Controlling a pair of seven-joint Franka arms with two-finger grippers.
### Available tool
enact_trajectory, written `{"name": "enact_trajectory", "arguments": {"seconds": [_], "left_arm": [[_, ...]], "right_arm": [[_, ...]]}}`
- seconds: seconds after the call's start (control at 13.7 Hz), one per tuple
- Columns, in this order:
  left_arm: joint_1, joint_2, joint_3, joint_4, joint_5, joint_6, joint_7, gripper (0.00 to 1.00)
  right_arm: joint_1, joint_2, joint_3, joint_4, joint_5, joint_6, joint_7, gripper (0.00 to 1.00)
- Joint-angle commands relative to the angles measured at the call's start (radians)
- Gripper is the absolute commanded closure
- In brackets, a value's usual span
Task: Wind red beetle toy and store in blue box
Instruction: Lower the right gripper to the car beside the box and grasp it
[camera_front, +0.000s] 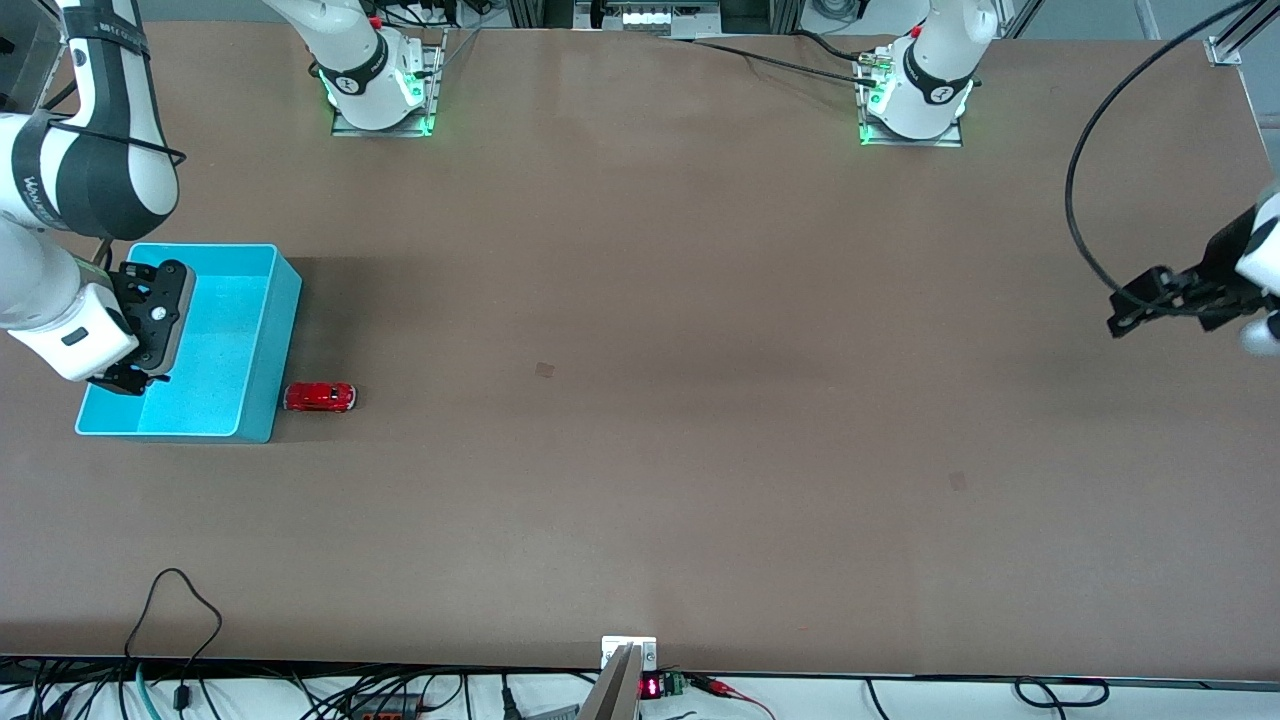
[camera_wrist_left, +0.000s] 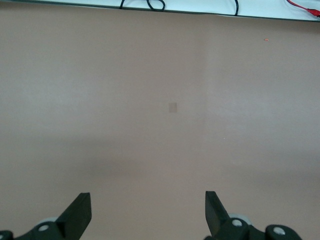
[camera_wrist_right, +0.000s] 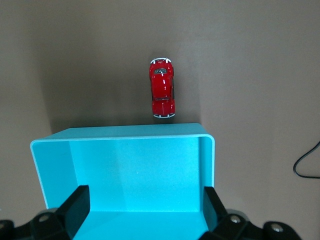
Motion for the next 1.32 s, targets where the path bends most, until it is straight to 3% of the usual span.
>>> {"name": "enact_trajectory", "arguments": {"seconds": [0.0,0.58,0.88,1.24], "left_arm": [[-0.009,-0.002,0.009,-0.003,-0.018,-0.010,0.038,0.00],[-0.007,-0.088,0.012,-0.108,-0.021,-0.043,0.022,0.00],[-0.004,-0.142,0.011,-0.200,-0.024,0.060,0.020,0.00],[-0.007,-0.134,0.011,-0.156,-0.023,-0.035,0.028,0.00]], "right_arm": [[-0.004,0.019,0.003,-0.001,0.022,0.025,-0.016,0.00],[0.019,0.072,0.006,-0.023,0.044,0.119,-0.016,0.00],[0.019,0.069,0.008,-0.134,0.045,0.260,-0.006,0.00],[0.020,0.087,0.009,-0.287,0.044,0.442,-0.001,0.00]]}}
